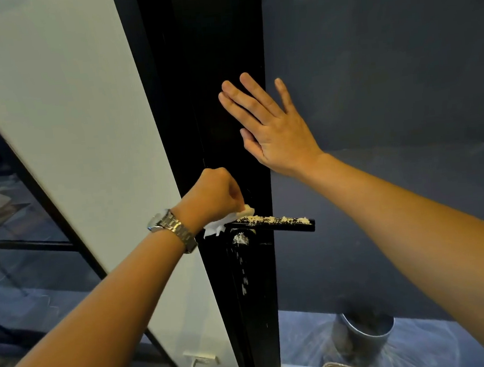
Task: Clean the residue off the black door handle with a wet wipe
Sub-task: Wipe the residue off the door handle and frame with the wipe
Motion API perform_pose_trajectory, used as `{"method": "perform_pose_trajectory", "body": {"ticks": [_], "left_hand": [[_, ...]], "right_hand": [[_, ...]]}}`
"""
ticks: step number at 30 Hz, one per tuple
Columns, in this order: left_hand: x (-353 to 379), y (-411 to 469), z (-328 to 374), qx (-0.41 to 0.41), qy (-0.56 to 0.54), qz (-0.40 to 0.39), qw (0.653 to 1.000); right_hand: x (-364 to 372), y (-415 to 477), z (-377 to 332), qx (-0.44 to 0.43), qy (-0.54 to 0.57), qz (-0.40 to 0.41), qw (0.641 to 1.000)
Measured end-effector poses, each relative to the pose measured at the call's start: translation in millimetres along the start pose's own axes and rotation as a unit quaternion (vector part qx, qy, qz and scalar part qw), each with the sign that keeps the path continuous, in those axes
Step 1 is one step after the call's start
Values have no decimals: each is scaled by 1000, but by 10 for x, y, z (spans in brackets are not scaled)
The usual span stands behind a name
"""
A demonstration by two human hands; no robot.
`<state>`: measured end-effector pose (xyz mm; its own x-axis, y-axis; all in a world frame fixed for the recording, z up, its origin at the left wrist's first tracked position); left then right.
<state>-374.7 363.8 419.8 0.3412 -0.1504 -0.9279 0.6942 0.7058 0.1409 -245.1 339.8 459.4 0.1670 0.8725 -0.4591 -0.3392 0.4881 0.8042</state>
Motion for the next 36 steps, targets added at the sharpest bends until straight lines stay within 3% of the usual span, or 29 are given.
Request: {"method": "perform_pose_trajectory", "body": {"ticks": [3, 12, 23, 36], "left_hand": [[42, -19, 29, 2, 7, 4, 1000], [4, -74, 141, 25, -19, -125, 992], [114, -11, 193, 46, -61, -104, 992], [245, 35, 248, 29, -163, -133, 977]], "right_hand": [[-1, -3, 3, -2, 3, 1, 1000], [10, -7, 13, -1, 1, 11, 1000], [-9, -14, 12, -4, 9, -2, 1000], [-21, -6, 28, -13, 5, 3, 1000]]}}
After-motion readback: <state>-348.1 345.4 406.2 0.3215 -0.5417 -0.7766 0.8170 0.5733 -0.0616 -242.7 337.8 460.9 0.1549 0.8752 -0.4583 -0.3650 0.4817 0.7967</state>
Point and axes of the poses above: each hand's wrist, its own y-axis towards the middle knuckle, its own x-axis out of the palm, z = x × y, the point moved 3 cm from there along y, towards the middle knuckle
